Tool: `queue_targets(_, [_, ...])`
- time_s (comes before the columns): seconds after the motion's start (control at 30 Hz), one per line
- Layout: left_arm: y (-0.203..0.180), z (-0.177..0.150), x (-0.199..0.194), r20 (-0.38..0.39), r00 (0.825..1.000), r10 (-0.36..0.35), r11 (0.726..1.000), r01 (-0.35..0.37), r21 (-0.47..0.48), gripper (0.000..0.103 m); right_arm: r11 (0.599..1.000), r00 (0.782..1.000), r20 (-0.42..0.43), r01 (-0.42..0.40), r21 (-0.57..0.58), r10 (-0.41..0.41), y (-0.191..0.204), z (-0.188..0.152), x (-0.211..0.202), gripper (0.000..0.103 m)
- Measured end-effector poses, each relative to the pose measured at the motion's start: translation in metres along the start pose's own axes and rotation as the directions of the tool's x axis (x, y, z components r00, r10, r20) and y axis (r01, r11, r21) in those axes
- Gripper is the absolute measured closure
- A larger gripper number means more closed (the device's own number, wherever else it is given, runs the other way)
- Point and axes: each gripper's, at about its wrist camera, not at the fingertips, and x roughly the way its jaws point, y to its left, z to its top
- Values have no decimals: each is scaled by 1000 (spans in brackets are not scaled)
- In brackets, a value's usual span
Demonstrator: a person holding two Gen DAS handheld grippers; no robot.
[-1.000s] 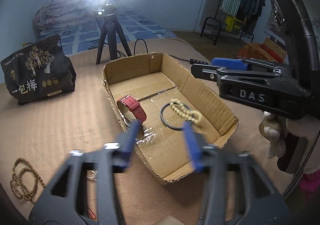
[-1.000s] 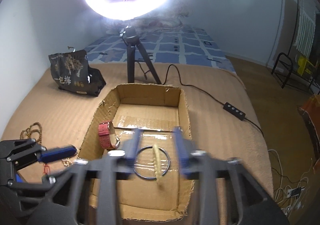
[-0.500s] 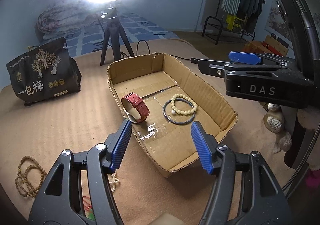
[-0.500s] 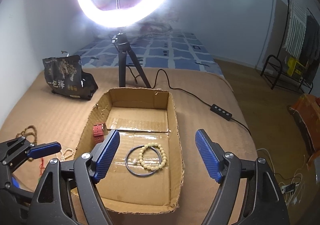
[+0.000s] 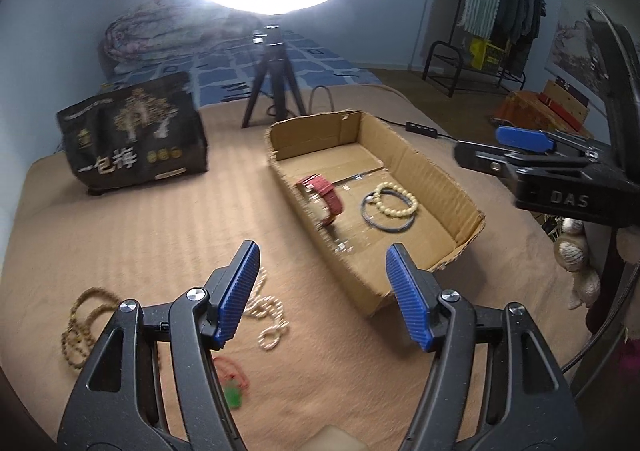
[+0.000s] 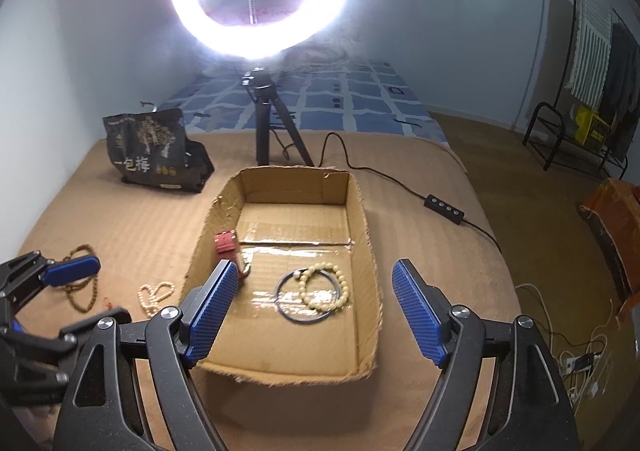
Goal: Organize jewelry
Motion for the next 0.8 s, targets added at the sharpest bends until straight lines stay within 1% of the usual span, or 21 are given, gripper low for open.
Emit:
queue_targets(0.1, [17,-9,-10,-6,1000,1,999,-2,-40,34,1000,1000,2,-27,3,27,6,-6,-8,23])
queue_targets(0.17, [30,-18,-18,-11,1000,18,998,-18,-60,29,999,999,2,-45,4,45,11,-9,-12,23])
queue_targets(0.2, [36,-20,-21,-11,1000,25,997,-26,-66,28,999,999,1,-52,3,52,13,-10,-12,23])
queue_targets(0.43, [93,-49,-43,-42,994,97,984,-103,-144,27,993,993,-4,-119,-27,119,38,-26,-26,23])
queue_targets(0.57, [128,-67,-54,-64,986,152,968,-161,-192,27,986,987,-15,-160,-53,159,56,-33,-29,23])
queue_targets(0.8, [174,-97,-63,-116,977,177,938,-203,-282,27,961,968,-68,-249,-121,242,102,-51,-24,23])
